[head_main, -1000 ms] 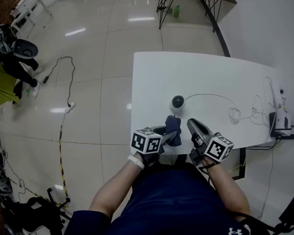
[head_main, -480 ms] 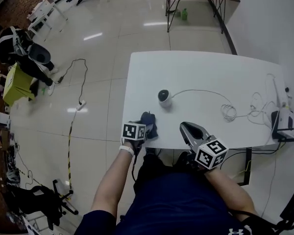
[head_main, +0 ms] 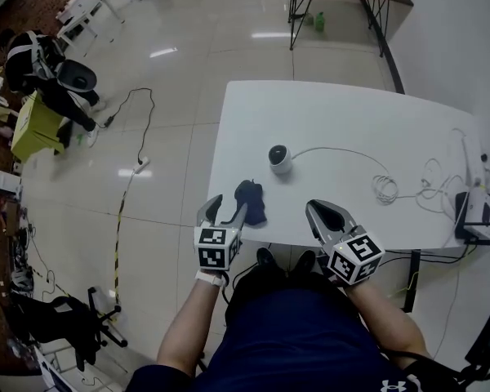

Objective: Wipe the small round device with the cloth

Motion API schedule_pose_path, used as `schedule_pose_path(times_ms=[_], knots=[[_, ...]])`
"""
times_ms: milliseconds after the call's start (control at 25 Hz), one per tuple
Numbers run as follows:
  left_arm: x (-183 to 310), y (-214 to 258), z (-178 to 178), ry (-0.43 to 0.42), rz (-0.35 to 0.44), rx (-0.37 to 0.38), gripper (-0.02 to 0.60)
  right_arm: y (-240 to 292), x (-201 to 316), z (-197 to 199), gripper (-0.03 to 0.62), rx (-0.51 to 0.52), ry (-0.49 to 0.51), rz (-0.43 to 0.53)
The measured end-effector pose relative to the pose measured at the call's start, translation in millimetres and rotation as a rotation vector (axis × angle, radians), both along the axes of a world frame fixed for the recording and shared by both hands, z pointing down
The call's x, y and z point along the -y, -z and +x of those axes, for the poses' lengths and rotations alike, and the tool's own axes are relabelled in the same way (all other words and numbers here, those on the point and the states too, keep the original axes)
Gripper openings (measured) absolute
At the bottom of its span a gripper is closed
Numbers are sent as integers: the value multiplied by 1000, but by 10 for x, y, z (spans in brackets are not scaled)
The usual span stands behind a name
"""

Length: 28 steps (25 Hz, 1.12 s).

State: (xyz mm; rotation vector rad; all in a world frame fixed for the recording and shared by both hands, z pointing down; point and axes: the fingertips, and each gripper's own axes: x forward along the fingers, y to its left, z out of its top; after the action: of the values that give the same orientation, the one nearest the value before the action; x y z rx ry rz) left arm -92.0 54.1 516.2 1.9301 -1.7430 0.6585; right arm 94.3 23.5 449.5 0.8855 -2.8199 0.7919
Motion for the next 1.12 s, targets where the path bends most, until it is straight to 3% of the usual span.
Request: schedule_pose_path(times_ms=[120,240,360,560,920,1120], knots=[[-163,502,465,-154,167,-64,188,144,15,-72,22,-48,15,95],[-284,658,850,-253,227,-134,156,235,-10,-166,15,-88,23,156],[-342,586,1020,-288,234,-189,141,256,-43,-264,15,-114,12,168],[-360,500,1001,-324,216,-240,137,247,-9,-349,15,-161,-23,184],[-353,521,832,-354,234,-267,118,330,-51,-497,15,-222,-92,196],[-328,507,823,-371,235,-265,115,262,-163,-496,15,-260,-41,289]])
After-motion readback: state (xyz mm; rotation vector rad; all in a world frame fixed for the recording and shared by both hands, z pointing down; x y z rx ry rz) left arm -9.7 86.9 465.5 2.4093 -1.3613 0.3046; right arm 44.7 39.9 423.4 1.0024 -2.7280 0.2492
